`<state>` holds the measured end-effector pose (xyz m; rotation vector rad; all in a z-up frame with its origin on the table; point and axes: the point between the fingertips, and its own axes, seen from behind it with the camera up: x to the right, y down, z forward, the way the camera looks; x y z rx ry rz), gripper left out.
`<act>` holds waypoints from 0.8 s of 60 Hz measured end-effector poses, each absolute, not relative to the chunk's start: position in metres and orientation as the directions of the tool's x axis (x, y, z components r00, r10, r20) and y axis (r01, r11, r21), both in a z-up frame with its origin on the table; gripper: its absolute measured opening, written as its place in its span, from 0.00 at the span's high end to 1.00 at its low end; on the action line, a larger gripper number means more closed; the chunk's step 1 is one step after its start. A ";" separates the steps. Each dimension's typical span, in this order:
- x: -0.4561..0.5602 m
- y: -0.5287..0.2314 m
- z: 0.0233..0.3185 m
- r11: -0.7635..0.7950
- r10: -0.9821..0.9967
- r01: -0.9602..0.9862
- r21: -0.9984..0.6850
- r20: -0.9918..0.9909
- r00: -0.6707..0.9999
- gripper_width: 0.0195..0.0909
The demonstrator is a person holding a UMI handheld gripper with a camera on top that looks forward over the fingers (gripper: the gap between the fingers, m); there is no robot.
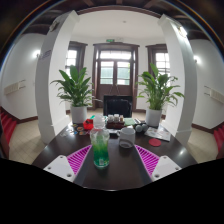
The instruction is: Pour water
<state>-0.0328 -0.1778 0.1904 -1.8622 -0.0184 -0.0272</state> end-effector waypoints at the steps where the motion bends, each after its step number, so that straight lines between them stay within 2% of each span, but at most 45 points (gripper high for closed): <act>1: -0.035 -0.178 0.188 -0.291 0.001 0.022 -0.956 0.023 1.000 0.12; 8: -0.065 -0.170 0.153 -0.289 0.033 -0.009 -0.957 -0.020 0.999 0.12; 9: -0.053 -0.169 0.177 -0.290 0.034 -0.013 -0.957 -0.024 0.999 0.11; 12: -0.076 -0.156 0.139 -0.275 0.034 -0.030 -0.961 -0.041 0.999 0.11; 17: -0.087 -0.134 0.118 -0.267 0.040 -0.039 -0.963 -0.052 0.998 0.11; 38: -0.094 -0.037 0.095 -0.259 0.043 0.019 -0.966 0.008 0.999 0.12; 40: -0.095 -0.031 0.092 -0.264 0.043 0.015 -0.964 0.004 0.999 0.16; 43: -0.094 -0.026 0.088 -0.274 0.033 0.018 -0.961 0.009 0.999 0.31; 44: -0.092 -0.024 0.087 -0.275 0.025 0.024 -0.961 0.017 1.000 0.33; 45: -0.089 -0.023 0.086 -0.275 0.015 0.032 -0.961 0.029 0.999 0.38; 46: -0.085 -0.022 0.085 -0.275 -0.001 0.040 -0.961 0.042 0.999 0.53; 47: -0.082 -0.021 0.085 -0.275 -0.011 0.050 -0.960 0.055 0.998 0.58; 48: -0.082 -0.020 0.085 -0.270 -0.011 0.054 -0.961 0.059 0.998 0.58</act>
